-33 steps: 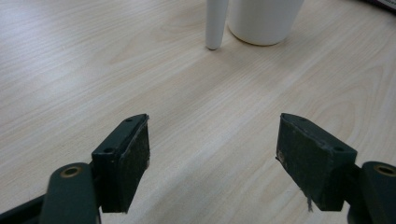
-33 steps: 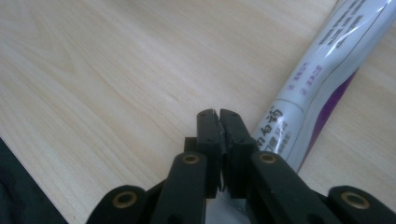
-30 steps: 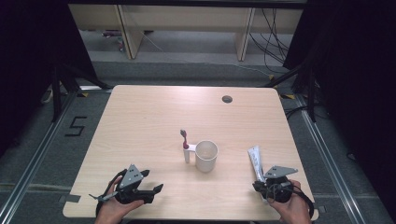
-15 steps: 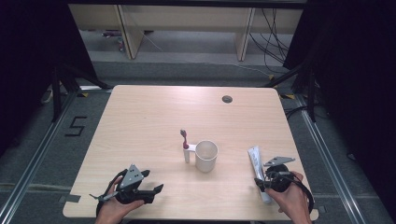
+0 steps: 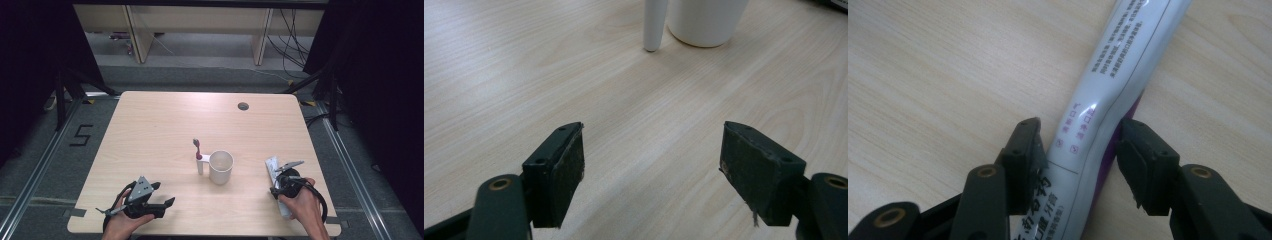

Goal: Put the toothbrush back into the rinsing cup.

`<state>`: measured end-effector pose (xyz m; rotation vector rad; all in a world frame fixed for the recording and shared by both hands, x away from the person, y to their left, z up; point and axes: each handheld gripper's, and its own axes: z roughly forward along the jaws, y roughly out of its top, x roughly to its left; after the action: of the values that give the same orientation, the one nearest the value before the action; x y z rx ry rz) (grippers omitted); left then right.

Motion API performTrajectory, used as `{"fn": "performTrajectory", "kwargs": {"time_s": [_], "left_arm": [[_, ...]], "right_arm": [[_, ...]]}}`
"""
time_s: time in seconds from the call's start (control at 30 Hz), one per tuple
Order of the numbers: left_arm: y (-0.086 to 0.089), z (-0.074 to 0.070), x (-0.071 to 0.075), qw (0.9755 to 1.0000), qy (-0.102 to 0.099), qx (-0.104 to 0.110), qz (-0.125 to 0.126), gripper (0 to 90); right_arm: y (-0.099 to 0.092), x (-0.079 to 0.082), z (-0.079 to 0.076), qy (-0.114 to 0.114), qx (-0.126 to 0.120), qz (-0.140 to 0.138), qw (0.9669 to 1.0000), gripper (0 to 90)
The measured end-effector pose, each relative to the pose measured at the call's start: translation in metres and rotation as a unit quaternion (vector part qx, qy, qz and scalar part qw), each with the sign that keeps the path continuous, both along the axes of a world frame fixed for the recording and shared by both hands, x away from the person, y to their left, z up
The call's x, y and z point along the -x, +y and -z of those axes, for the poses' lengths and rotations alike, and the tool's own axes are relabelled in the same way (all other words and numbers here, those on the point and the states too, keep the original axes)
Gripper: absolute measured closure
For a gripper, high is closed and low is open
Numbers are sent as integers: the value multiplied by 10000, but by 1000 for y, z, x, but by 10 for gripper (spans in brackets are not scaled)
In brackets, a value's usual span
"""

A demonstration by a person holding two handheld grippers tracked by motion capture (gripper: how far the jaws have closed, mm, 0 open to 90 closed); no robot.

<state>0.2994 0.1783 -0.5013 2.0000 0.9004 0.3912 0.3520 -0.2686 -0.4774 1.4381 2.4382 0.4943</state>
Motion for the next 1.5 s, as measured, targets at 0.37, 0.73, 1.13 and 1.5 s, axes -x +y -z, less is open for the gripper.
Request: {"fn": "performTrajectory", "kwargs": {"time_s": [0.37,0.73,1.13,1.5], "left_arm": [[-1,1,0,10000,-1,64,-24,262],[-1,1,0,10000,-1,72,-17,268],[-2,2,0,9999,30,102,-1,273],[-3,1,1,9998,-1,159,101,277]], "right_arm": [[-4,-9,2,272,135,-153,9994,608],[-6,-23,-5,790,124,-378,9961,753],[3,-34,-5,1151,517,-617,9901,759],[1,-33,-6,1120,469,-897,9885,769]]}}
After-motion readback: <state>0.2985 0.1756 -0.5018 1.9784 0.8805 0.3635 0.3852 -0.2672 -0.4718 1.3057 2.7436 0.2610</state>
